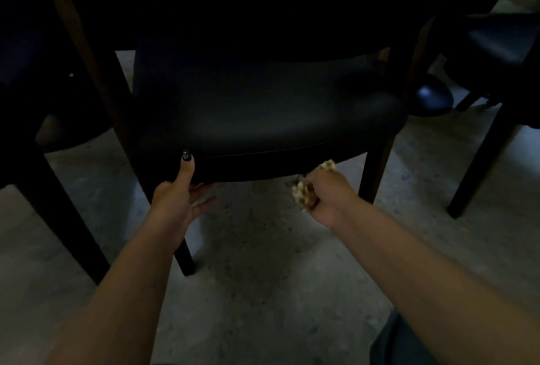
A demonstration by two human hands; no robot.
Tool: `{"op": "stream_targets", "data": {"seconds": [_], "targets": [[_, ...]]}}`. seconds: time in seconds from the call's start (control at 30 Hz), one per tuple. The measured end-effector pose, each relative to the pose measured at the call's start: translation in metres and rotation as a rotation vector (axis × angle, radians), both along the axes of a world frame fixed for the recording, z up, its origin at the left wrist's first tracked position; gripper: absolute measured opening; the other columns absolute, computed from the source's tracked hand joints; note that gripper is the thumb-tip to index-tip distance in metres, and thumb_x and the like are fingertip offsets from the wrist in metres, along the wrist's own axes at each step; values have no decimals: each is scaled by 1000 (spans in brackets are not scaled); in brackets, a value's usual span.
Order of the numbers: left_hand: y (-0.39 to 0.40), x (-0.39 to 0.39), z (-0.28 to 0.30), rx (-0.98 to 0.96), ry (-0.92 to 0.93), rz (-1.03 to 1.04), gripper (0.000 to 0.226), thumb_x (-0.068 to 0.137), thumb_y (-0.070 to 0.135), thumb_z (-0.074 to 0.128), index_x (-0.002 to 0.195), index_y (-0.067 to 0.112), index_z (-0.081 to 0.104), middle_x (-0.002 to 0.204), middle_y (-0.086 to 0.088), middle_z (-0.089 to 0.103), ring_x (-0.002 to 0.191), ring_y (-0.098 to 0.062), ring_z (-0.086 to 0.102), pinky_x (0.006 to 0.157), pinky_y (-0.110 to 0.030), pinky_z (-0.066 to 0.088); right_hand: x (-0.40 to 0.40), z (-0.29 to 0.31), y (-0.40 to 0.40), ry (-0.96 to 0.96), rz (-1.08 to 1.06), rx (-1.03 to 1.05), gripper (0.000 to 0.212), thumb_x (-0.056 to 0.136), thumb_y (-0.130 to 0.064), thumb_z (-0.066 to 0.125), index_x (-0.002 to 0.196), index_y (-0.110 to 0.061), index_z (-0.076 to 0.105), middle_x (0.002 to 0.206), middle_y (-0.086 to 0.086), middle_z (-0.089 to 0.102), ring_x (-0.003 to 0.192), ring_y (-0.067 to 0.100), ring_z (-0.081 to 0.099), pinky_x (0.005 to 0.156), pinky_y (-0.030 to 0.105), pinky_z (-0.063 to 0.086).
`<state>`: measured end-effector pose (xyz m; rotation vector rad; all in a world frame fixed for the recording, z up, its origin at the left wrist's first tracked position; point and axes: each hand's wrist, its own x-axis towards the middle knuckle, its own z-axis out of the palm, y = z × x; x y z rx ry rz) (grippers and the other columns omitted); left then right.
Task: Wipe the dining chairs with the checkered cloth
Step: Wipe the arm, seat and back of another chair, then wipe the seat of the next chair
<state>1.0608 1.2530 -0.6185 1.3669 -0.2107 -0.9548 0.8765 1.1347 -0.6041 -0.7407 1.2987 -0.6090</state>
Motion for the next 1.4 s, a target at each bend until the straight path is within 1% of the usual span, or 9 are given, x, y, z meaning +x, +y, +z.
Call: {"op": "stream_targets", "data": {"seconds": [0.13, 0.33, 0.5, 0.6, 0.83, 1.0, 1.17, 1.27, 1.4], "targets": [[-1, -10, 12, 154, -101, 99, 59, 89, 54, 56, 131, 12, 49, 124, 0, 57, 113, -20, 56, 99, -45, 47, -20, 15, 20, -31, 119, 40, 29, 98, -7, 41, 124, -10, 55, 103, 11, 69, 93, 20, 66, 84, 33, 54], [13, -34, 46, 241, -465, 198, 48, 99, 37, 47, 140, 13, 42, 136, -12, 53, 122, -27, 51, 103, -44, 41, -64, 63, 43, -200, 190, -133, 35, 97, -5, 40, 113, -31, 58, 96, -6, 74, 91, 13, 71, 82, 32, 54], [28, -60, 125, -107, -912, 339, 38, 98, 12, 52, 136, 15, 54, 120, 16, 65, 91, 23, 52, 76, 5, 36, -86, 129, 50, -238, 79, -392, 57, 90, 5, 39, 129, -34, 54, 117, -8, 67, 101, 17, 68, 87, 39, 55], [28, -66, 184, -364, -1212, 356, 27, 94, 1, 55, 114, 16, 66, 75, 32, 63, 66, 12, 58, 58, -4, 44, -91, 175, 58, -255, 133, -572, 63, 87, 9, 39, 113, -44, 61, 114, -18, 67, 100, 10, 68, 83, 34, 57], [28, -88, 299, -691, -1663, 331, 19, 92, 3, 54, 104, 4, 69, 96, 3, 71, 81, -1, 68, 68, -17, 54, -96, 272, 79, -402, 315, -1080, 53, 88, 9, 47, 100, -36, 73, 106, -12, 72, 98, 9, 69, 74, 21, 55], [15, -91, 374, -774, -1789, 302, 20, 92, 10, 52, 103, 7, 69, 90, 5, 71, 77, -5, 69, 65, -28, 58, -94, 350, 65, -368, 228, -1489, 32, 90, -9, 52, 115, -23, 66, 105, -6, 72, 95, 16, 69, 76, 36, 59], [-30, -58, 421, -404, -1755, 16, 33, 85, 33, 51, 114, 27, 67, 93, 12, 72, 75, -5, 68, 72, -37, 59, -61, 407, 1, 7, 141, -1678, 30, 90, -10, 56, 114, -26, 65, 92, -12, 70, 86, 11, 67, 74, 34, 58], [-70, -20, 433, -100, -1667, -308, 42, 91, 32, 58, 133, 31, 54, 121, 6, 66, 103, -9, 64, 97, -38, 51, -31, 428, -51, 355, 314, -1619, 35, 85, -8, 55, 112, -27, 65, 91, -9, 65, 81, 6, 59, 60, 18, 44], [-119, 16, 421, 295, -1657, -513, 61, 94, 39, 57, 149, 30, 31, 146, -4, 47, 124, -24, 51, 106, -36, 39, 7, 424, -112, 769, 551, -1521, 41, 85, -8, 51, 121, -25, 58, 101, 0, 58, 83, 17, 57, 66, 30, 48]]}}
